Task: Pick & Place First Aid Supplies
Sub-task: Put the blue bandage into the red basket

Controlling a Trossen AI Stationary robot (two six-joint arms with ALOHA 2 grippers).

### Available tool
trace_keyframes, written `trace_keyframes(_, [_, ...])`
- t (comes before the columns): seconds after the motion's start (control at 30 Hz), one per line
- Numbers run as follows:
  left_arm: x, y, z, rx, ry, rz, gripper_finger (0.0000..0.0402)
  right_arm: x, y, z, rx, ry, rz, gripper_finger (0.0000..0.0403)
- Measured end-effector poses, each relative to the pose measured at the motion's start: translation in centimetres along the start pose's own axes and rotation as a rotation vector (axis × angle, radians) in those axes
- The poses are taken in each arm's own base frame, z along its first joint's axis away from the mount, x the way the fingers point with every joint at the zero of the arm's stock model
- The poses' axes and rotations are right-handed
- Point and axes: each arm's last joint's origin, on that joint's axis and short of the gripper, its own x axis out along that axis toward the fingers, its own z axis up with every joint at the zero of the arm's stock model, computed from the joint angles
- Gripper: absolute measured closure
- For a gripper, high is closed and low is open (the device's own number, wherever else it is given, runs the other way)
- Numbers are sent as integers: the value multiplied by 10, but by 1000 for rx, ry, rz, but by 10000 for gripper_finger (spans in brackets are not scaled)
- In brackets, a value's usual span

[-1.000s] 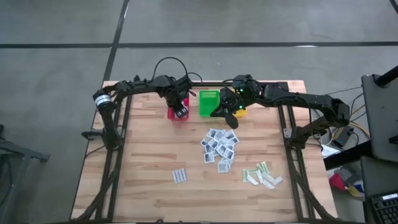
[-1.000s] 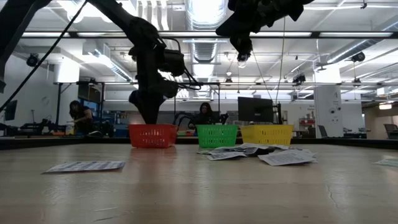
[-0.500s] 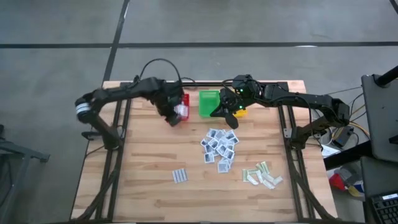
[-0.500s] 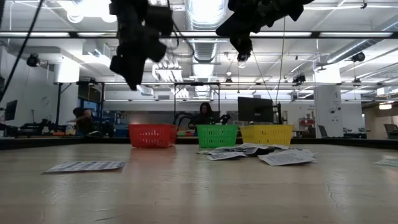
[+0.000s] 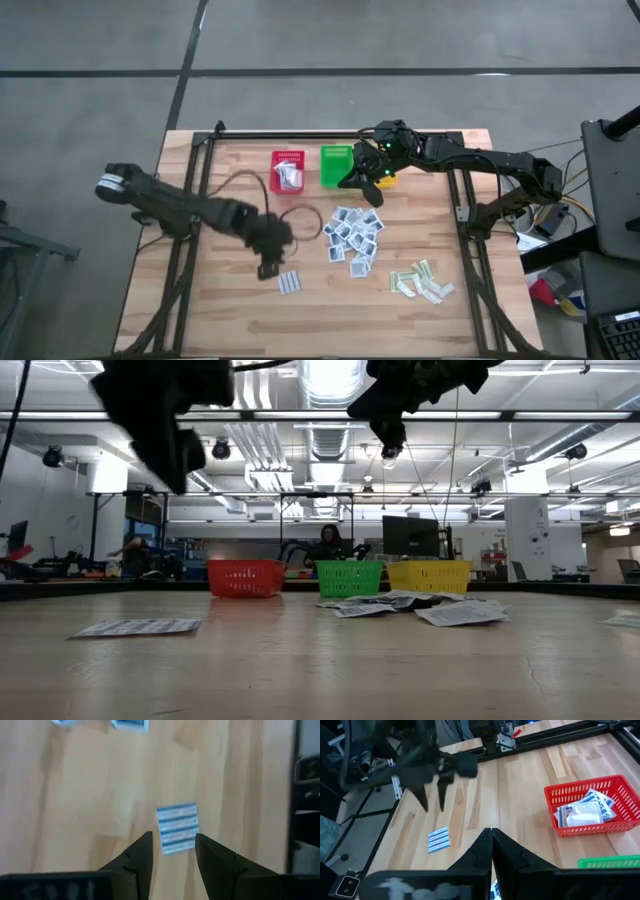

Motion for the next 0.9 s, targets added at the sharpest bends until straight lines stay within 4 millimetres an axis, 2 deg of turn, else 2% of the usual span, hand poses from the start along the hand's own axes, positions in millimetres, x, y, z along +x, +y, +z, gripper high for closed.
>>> trace_keyframes(0.17, [24, -5, -29, -52, 50, 121, 261, 0, 0, 0, 1, 1, 0, 394])
trace_keyframes(0.37, [44, 0, -45, -100, 42, 154, 262, 0, 0, 0, 3, 0, 0, 394])
trace_keyframes(0.63, [69, -3, -53, 2, 74, 160, 262, 0, 0, 0, 4, 1, 0, 394])
trace_keyframes(0.9, [75, -19, -47, 53, 78, 134, 262, 0, 0, 0, 3, 1, 0, 394])
